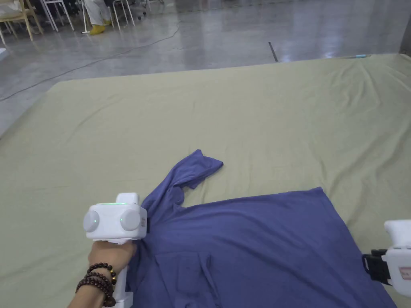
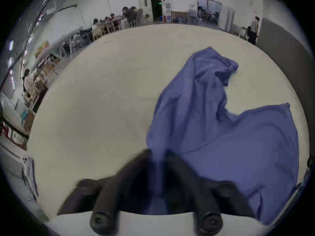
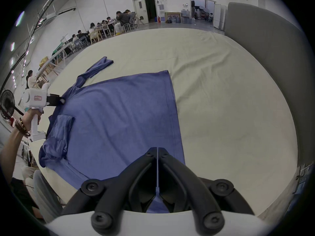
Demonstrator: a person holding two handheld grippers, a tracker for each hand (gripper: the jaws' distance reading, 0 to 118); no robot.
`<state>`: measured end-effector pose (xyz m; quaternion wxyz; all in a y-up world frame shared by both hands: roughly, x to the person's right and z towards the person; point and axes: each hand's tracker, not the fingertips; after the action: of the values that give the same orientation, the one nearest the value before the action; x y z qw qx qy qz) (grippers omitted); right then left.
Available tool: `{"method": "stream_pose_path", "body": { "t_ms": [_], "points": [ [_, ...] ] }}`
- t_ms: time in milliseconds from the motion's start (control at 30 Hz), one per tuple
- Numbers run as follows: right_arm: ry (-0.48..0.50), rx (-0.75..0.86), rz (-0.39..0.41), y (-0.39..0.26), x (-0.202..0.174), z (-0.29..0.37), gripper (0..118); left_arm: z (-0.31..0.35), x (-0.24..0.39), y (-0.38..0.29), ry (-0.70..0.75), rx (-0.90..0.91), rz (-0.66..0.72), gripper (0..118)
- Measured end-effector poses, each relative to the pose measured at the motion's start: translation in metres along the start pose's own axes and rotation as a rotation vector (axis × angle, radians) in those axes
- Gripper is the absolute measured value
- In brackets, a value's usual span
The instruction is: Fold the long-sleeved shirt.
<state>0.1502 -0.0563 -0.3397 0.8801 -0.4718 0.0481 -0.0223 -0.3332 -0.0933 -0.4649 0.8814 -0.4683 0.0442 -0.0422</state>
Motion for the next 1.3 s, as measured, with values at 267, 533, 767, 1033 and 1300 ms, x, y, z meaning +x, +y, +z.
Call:
{"method": "stream_pose_path", "body": {
  "t_ms": [267,533,767,1033,1300],
  "points": [
    [-0.005,0.049,0.035,0.136,0.002,-0.052,29,0.023,-0.010,0.017,-0.109,0.042,-0.003,4],
    [-0.098,-0.207,-0.012,0.211,0.013,-0.170,102,0.011,-0.007,0.019,-0.112,0.019,0.001,4],
    [-0.072,-0.230,0.010,0.218,0.007,-0.200,85,0.009,-0.008,0.018,-0.120,0.014,0.011,4],
    [-0.095,-0.277,0.080,0.210,0.001,-0.210,66,0.003,-0.009,0.012,-0.127,0.000,0.028,4],
    [-0.138,-0.272,0.207,0.204,-0.025,-0.208,22,-0.001,-0.005,0.007,-0.128,-0.007,0.026,4]
  ]
}}
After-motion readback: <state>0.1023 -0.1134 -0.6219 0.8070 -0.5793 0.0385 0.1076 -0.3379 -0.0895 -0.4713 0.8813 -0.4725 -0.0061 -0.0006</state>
